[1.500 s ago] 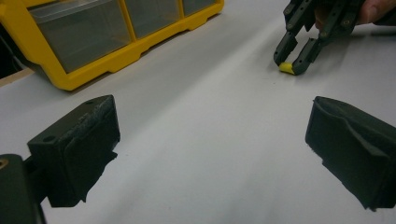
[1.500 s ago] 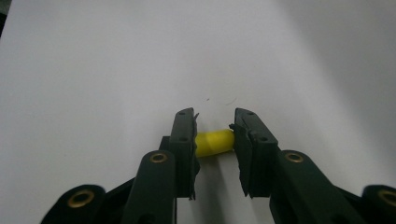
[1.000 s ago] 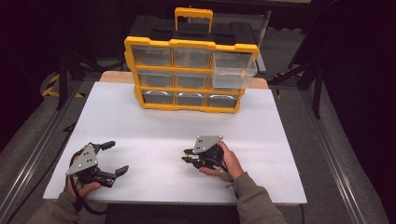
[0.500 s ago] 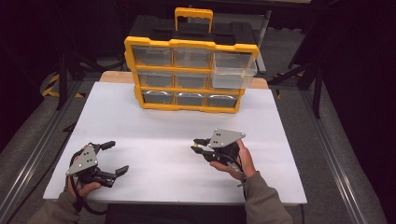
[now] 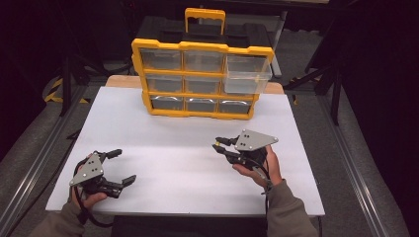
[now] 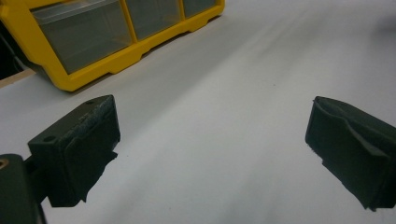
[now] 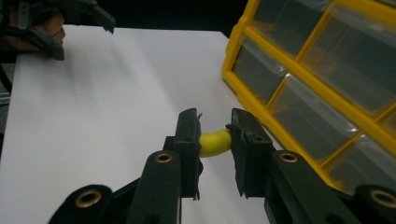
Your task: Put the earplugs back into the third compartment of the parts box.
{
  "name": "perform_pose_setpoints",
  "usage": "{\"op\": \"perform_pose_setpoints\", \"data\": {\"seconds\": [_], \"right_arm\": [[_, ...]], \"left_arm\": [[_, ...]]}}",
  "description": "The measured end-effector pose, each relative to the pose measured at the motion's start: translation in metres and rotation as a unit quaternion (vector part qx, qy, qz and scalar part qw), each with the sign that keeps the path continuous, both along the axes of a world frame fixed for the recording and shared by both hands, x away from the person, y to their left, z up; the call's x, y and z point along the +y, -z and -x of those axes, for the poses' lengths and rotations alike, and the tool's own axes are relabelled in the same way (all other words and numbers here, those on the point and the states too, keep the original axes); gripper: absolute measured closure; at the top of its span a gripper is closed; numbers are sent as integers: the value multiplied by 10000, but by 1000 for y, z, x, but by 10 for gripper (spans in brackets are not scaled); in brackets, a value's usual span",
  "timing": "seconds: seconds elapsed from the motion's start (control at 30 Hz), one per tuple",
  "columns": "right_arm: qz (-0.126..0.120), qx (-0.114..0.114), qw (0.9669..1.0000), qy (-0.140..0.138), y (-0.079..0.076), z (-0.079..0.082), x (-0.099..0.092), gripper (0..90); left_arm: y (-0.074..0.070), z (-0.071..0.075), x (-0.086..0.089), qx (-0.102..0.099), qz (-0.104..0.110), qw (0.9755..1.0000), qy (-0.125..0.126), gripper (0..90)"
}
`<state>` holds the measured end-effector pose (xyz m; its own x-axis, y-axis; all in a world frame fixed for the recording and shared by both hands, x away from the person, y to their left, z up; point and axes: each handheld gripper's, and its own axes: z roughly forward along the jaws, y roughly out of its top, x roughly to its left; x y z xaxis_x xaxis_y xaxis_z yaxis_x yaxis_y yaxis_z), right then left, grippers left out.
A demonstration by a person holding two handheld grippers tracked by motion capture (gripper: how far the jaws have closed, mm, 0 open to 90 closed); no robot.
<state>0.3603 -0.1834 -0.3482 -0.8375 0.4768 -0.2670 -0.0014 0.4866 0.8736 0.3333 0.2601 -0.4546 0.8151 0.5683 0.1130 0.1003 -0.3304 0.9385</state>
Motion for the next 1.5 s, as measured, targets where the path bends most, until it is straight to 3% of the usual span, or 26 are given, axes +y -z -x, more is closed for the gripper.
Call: {"op": "perform_pose_setpoints", "data": {"seconds": [0.23, 0.33, 0.47, 0.5, 0.67, 0.9, 1.03, 1.27, 1.5], "right_arm": [[-194, -479, 9981, 341, -45, -1, -19, 737], [-358, -686, 9959, 475, -68, -3, -28, 737], [-542, -1060, 9897, 796, -110, -10, -38, 735], [-542, -1060, 9897, 796, -110, -10, -38, 735], [-535, -1106, 9848, 1228, -141, -31, -42, 732], [-507, -842, 9818, 1627, -152, -62, -45, 727], [-545, -755, 9780, 1866, -153, -77, -47, 726], [-494, -596, 9734, 2156, -150, -97, -47, 719], [-415, -536, 9699, 2337, -146, -106, -47, 709]], "left_arm": [[0, 0, 0, 10, 7, 10000, 1, 42], [0, 0, 0, 2, 6, 10000, 2, 42], [0, 0, 1, 17, 14, 10000, 7, 41], [0, 0, 1, 17, 14, 10000, 7, 42], [0, 0, 1, 3, 26, 10000, 2, 41], [0, 0, 2, 12, 42, 10000, 2, 42], [0, 0, 2, 13, 40, 10000, 6, 42], [0, 0, 3, 22, 70, 10000, 23, 42], [0, -1, 3, 22, 89, 10000, 35, 41]]}}
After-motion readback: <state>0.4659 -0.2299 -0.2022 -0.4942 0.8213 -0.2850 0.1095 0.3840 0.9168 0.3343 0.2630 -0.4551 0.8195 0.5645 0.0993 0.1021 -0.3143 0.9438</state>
